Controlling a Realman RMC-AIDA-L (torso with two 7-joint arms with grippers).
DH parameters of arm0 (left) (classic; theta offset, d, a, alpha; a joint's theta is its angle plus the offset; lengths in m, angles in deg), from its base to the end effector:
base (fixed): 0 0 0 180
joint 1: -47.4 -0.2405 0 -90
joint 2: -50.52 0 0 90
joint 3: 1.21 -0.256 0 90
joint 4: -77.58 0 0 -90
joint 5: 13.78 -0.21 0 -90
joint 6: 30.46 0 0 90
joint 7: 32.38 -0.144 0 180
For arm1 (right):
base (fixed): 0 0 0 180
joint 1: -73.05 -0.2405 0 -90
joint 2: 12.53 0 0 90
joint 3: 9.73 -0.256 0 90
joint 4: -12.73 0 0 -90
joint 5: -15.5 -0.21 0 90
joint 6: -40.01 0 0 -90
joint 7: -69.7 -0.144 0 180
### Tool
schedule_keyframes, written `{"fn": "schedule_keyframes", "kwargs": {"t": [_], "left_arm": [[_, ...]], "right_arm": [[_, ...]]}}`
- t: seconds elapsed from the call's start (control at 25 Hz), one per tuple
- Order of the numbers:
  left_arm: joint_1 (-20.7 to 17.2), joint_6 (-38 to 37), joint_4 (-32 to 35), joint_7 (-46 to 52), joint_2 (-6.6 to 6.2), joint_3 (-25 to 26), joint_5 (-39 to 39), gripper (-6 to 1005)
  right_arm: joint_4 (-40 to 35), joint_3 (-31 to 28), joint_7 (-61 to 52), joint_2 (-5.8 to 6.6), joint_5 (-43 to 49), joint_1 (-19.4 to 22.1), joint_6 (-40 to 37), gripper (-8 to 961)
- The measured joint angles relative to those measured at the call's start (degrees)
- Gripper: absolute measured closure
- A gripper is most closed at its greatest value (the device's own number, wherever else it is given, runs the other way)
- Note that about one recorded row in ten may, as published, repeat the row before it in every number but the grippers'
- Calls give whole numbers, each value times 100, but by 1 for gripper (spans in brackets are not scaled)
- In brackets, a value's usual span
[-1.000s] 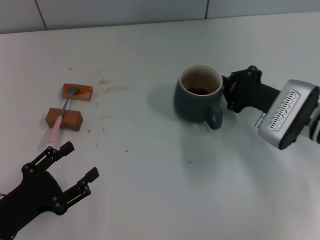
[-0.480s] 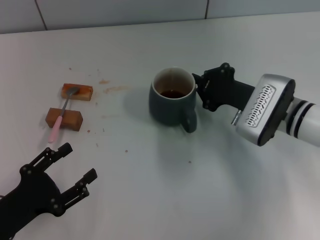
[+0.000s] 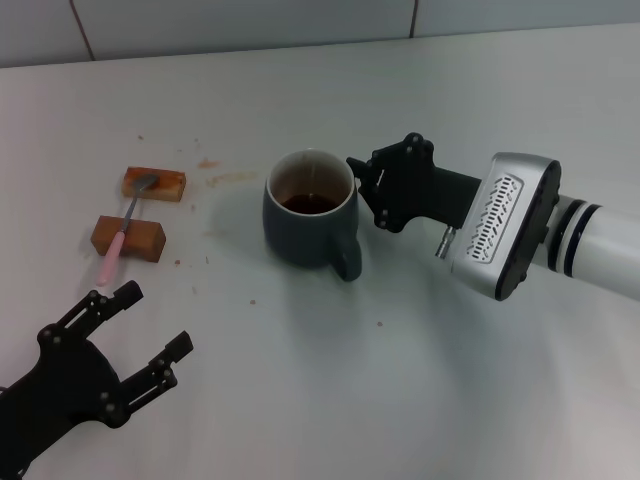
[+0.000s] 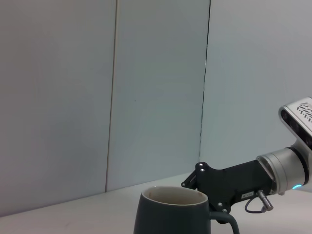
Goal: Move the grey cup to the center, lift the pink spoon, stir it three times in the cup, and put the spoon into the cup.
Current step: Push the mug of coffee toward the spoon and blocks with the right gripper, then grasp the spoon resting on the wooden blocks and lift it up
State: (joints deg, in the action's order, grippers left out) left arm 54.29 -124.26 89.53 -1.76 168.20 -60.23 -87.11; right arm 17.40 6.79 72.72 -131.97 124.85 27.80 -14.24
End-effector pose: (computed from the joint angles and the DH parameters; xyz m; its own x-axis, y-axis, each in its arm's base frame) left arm -0.3381 0.1829 -0.0328 0.6945 0.0569 0.7173 0.5073 -0.7456 -0.4321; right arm 0.2407 0.3677 -0.1074 0.9456 0.2992 -0.1276 0.1390 -0.7265 -0.6730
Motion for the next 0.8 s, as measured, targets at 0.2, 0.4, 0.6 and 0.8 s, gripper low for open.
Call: {"fn": "schedule_keyframes", "kwargs": {"t": [0.2,0.4,0.6,0.8], "left_arm": [[5,3,0,-6,10,47,3,230],[16,3,3,-10,17,84,4,231],[44,3,17,7,18,92,4,232],[70,2,19,13,18,93,3,233]], "right_arm": [[-57,-141,-25,6,-78,148,-220,946],[-387,-691,-125,30,-383,723,-958,947],[-1000,-762,-1249,35,-406,1258,-1748,947],[-2281,-80,-3616,42,-377,2152,-3153,946]]}}
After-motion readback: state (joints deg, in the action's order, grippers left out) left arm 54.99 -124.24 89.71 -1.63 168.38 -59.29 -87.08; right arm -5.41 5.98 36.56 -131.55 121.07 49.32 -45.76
